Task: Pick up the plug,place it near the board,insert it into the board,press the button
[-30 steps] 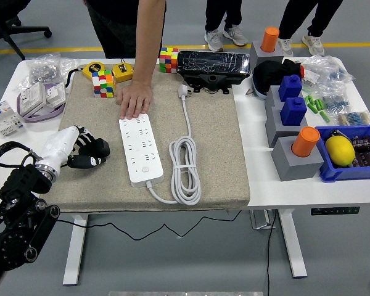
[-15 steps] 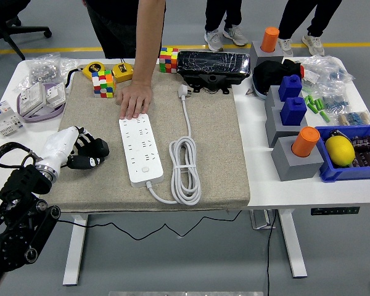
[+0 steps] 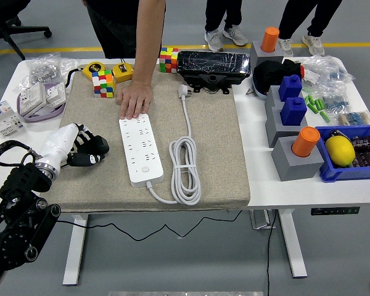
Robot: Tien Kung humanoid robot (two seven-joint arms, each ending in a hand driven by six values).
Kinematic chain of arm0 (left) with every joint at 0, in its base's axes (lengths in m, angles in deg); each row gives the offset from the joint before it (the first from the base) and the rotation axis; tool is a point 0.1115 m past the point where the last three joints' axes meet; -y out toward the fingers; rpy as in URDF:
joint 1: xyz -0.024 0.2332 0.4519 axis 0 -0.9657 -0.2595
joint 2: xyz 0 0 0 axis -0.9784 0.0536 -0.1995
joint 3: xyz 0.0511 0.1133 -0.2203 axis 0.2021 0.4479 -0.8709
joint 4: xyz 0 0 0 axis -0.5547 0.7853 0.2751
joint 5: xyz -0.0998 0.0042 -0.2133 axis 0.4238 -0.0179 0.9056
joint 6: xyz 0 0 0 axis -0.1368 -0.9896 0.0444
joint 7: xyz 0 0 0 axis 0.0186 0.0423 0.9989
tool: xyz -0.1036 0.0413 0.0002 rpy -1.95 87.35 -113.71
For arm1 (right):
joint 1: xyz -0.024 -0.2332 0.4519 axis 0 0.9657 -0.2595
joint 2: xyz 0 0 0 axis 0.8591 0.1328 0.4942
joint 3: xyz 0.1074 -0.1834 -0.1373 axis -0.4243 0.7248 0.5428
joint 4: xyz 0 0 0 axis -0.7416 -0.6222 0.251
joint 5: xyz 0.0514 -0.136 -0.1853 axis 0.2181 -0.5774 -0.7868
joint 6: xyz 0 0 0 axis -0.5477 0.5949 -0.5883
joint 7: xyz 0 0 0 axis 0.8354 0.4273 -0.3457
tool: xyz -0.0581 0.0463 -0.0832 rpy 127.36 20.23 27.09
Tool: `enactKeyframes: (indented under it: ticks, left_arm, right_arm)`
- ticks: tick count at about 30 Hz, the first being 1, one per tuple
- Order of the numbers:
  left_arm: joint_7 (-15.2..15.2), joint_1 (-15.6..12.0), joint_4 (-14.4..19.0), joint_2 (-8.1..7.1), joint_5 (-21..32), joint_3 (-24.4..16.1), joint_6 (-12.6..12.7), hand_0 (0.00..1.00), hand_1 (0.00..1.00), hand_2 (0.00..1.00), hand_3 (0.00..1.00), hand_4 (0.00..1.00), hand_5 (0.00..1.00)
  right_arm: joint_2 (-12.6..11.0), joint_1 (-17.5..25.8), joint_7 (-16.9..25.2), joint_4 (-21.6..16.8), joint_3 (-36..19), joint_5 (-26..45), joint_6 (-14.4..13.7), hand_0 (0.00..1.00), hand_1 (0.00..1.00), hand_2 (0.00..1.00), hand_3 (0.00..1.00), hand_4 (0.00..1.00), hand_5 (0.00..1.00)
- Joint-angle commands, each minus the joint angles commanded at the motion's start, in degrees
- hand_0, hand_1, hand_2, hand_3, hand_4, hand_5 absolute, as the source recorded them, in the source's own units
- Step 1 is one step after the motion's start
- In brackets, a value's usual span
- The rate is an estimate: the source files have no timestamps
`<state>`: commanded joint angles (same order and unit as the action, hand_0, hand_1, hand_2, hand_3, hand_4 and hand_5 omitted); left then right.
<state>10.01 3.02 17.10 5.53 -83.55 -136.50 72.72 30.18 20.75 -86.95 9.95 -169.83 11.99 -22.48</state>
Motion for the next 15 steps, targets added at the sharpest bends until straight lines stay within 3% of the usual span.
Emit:
enactKeyframes:
  ticks: [7, 15]
  left_arm:
    - [-0.4, -0.3, 2.7, -0.24, 0.0, 0.1, -1.0, 0.338, 0.364, 0.391, 0.516, 0.746, 0.002]
    - [-0.7, -0.5, 9.5, -1.12, 0.0, 2.0, -1.5, 0.337, 0.363, 0.387, 0.514, 0.745, 0.002]
  right_arm:
    - [0.0, -0.1, 0.0, 0.0, 0.0, 0.0, 0.0, 0.785, 0.695, 0.713, 0.761, 0.998, 0.998]
    - [0.0, 0.0, 0.0, 0.0, -0.1, 0.0, 0.0, 0.785, 0.695, 0.713, 0.763, 0.998, 0.998]
